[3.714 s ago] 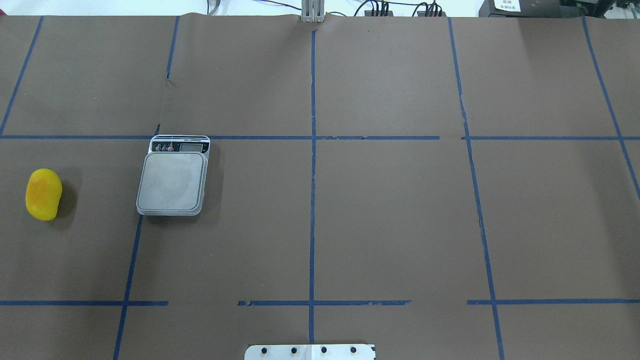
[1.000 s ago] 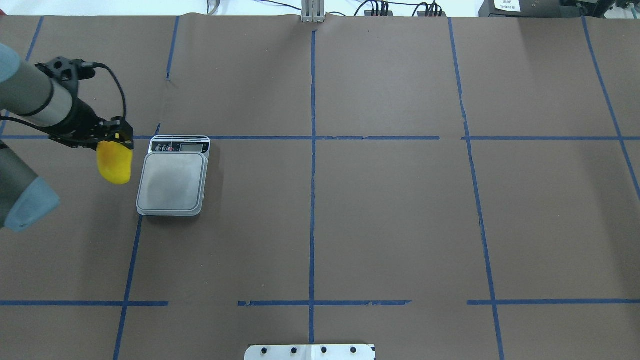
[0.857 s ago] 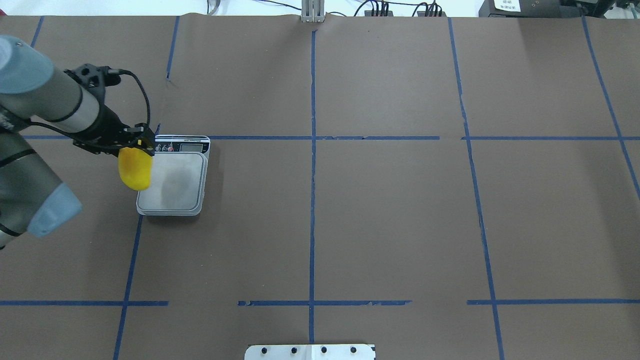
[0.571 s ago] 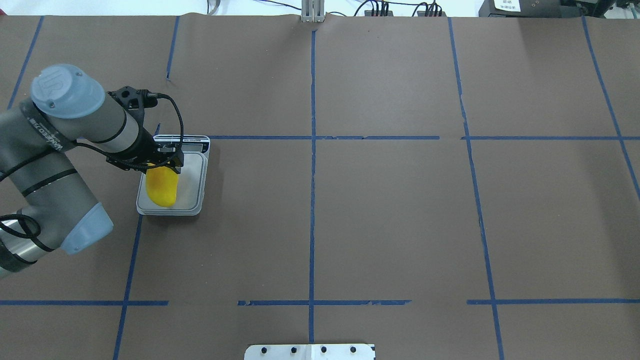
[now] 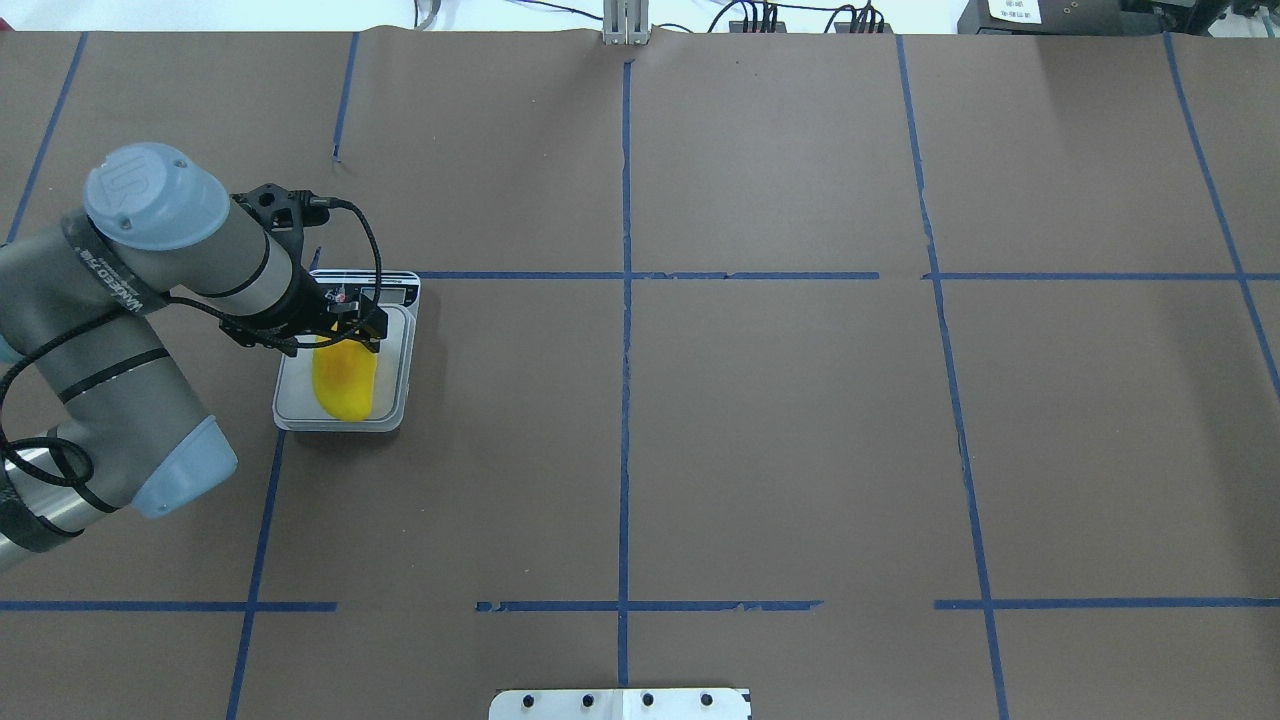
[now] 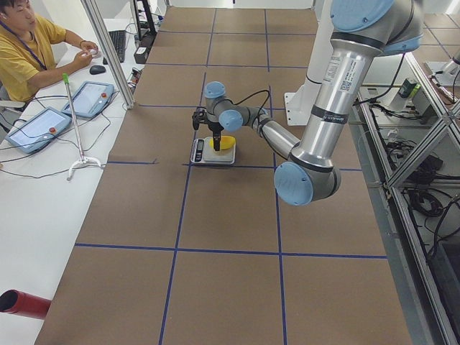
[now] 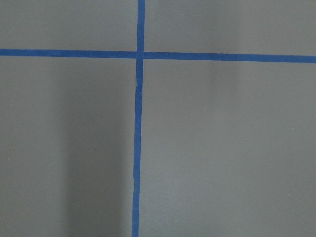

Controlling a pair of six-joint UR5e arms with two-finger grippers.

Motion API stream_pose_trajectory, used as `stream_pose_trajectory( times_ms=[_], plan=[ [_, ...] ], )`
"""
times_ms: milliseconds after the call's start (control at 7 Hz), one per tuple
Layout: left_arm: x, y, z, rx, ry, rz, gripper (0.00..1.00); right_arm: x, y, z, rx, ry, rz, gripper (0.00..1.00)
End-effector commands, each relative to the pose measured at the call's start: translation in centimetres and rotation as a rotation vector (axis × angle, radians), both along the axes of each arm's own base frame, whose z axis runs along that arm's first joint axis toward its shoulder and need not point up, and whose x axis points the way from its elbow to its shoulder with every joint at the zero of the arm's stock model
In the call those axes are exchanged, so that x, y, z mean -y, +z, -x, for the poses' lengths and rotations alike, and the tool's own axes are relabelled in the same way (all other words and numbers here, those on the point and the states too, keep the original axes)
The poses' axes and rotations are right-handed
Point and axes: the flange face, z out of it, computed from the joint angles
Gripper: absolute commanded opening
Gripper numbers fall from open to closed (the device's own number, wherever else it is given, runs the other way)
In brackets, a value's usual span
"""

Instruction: Weigh mango

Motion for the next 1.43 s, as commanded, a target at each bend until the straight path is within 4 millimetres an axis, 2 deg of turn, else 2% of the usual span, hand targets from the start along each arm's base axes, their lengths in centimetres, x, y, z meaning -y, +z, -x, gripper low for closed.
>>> stream_pose_trajectory(
  times_ms=[0,143,286,429,571,714,857,1000,1286],
  plan=[
    [2.4,-1.2,8.7,-0.007,-0.034,-0.116,1.00,0.0,0.0,0.0,0.000,0.000,0.000,1.00],
    [2.2,2.1,13.6,0.046,-0.016,-0.150,1.00,0.0,0.0,0.0,0.000,0.000,0.000,1.00],
    [1.9,6.8,20.9,0.074,0.032,-0.185,1.00,0.0,0.0,0.0,0.000,0.000,0.000,1.00],
    [1.1,11.3,29.3,0.046,0.079,-0.205,1.00,0.0,0.0,0.0,0.000,0.000,0.000,1.00],
    [-1.4,15.6,36.2,0.042,0.114,-0.250,1.00,0.0,0.0,0.0,0.000,0.000,0.000,1.00],
    [-2.5,19.0,41.5,0.053,0.088,-0.256,1.00,0.0,0.0,0.0,0.000,0.000,0.000,1.00],
    [-3.5,23.0,45.3,0.073,0.095,-0.249,1.00,0.0,0.0,0.0,0.000,0.000,0.000,1.00],
    [-4.4,24.4,46.5,0.075,0.097,-0.178,1.00,0.0,0.0,0.0,0.000,0.000,0.000,1.00],
    [-4.8,24.5,46.6,0.075,0.093,-0.130,1.00,0.0,0.0,0.0,0.000,0.000,0.000,1.00]
  ],
)
